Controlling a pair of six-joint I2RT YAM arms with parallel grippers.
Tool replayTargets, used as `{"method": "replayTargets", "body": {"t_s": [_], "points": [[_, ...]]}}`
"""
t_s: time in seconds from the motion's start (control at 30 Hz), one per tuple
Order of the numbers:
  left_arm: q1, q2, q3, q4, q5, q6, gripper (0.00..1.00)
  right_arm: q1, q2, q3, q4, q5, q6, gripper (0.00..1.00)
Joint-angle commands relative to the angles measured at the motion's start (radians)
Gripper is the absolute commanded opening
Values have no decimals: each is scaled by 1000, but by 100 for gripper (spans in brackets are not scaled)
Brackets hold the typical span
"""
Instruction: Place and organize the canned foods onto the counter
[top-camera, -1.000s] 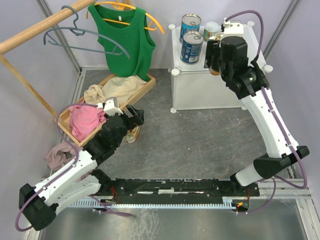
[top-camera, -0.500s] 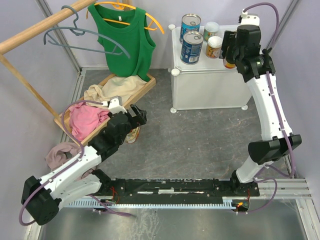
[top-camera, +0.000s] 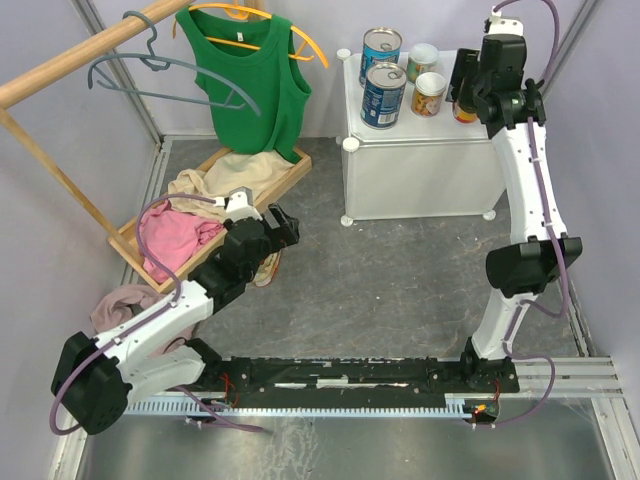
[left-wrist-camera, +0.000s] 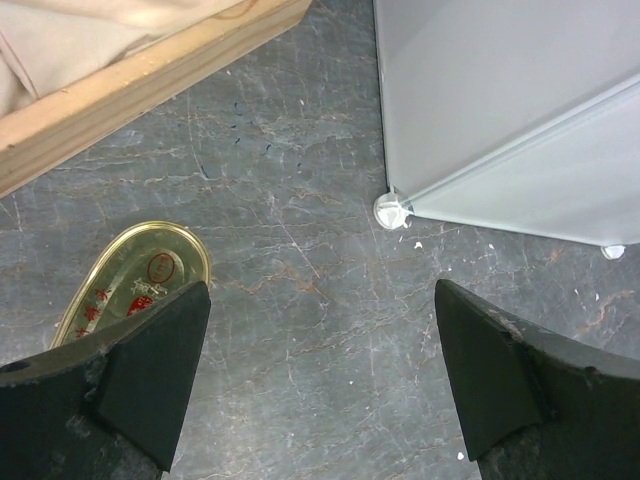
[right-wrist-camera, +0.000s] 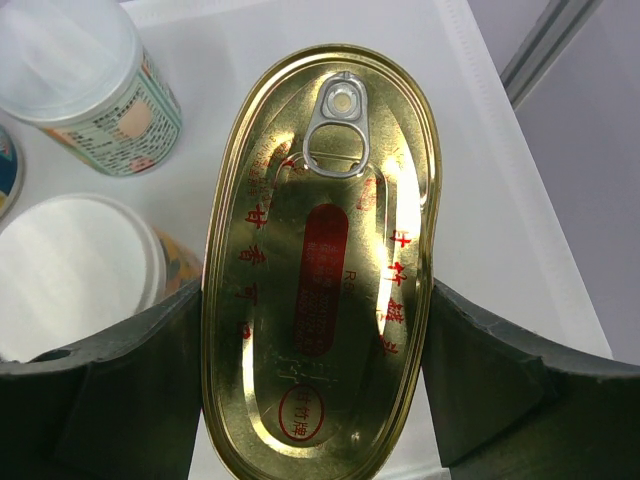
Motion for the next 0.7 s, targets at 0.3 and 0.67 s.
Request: {"method": "replayTargets", "body": {"t_s": [0.3, 0.67], "points": [[6, 91, 59, 103, 27, 18, 99, -50, 195, 284, 49, -51, -88, 1], [14, 171, 83, 134, 59, 23, 99, -86, 258, 297, 83, -75, -94, 5]]}}
